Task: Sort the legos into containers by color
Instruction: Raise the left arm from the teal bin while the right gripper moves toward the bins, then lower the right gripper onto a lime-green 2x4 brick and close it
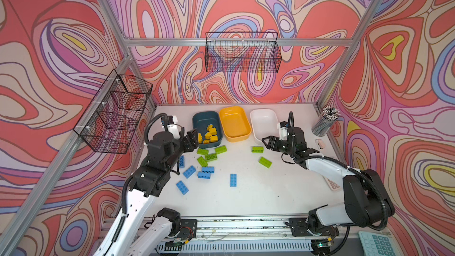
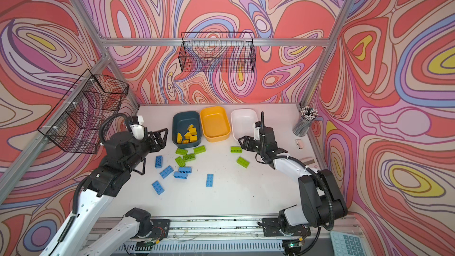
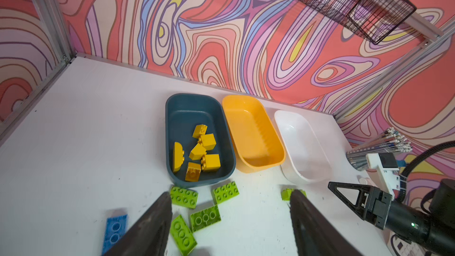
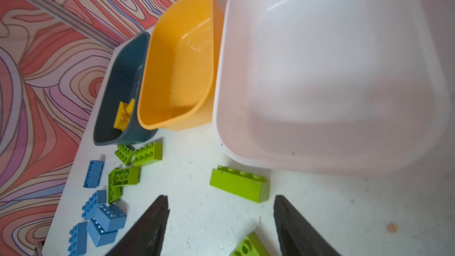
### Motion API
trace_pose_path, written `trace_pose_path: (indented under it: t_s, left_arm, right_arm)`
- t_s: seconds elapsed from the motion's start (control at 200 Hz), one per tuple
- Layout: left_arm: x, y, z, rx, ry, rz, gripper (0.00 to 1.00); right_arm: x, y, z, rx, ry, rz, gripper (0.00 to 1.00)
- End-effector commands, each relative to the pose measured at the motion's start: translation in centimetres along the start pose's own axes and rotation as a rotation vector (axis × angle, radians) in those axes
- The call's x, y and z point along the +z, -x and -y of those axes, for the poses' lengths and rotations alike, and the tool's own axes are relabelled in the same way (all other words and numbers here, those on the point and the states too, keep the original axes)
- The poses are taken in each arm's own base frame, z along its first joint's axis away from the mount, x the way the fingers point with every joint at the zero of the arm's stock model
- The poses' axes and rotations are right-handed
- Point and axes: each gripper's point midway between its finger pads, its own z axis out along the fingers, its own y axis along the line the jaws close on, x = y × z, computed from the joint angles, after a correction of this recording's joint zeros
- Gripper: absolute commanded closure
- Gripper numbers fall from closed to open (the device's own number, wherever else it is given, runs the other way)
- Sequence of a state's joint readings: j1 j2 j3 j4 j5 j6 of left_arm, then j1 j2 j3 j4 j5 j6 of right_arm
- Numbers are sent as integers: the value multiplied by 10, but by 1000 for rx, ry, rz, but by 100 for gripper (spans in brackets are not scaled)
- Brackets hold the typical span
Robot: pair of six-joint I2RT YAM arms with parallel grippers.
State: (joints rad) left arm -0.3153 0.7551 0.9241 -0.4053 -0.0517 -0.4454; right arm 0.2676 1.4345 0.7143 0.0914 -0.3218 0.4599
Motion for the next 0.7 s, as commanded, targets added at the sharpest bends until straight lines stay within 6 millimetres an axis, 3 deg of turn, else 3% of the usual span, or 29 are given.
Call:
trace_pose_path:
  t_s: [0.0,0.15,0.501,0.696]
  left_arm:
    - [-10,-24,-20,17,51,-16,23]
    - [-20,-25,-23,23,48,10,21]
    - [-18,-27,-17,31,25,-16,21]
    - [-18,-26,-17,30,24,-14,21]
  right_arm:
    - [1,-24,16,-20,-45,-62,29]
    - [6,-45,21,-27,-50,-130,29]
    - [22,-84,33,-15,-73,-234,29]
    - [26,-107,26,-30,-76,-273,30]
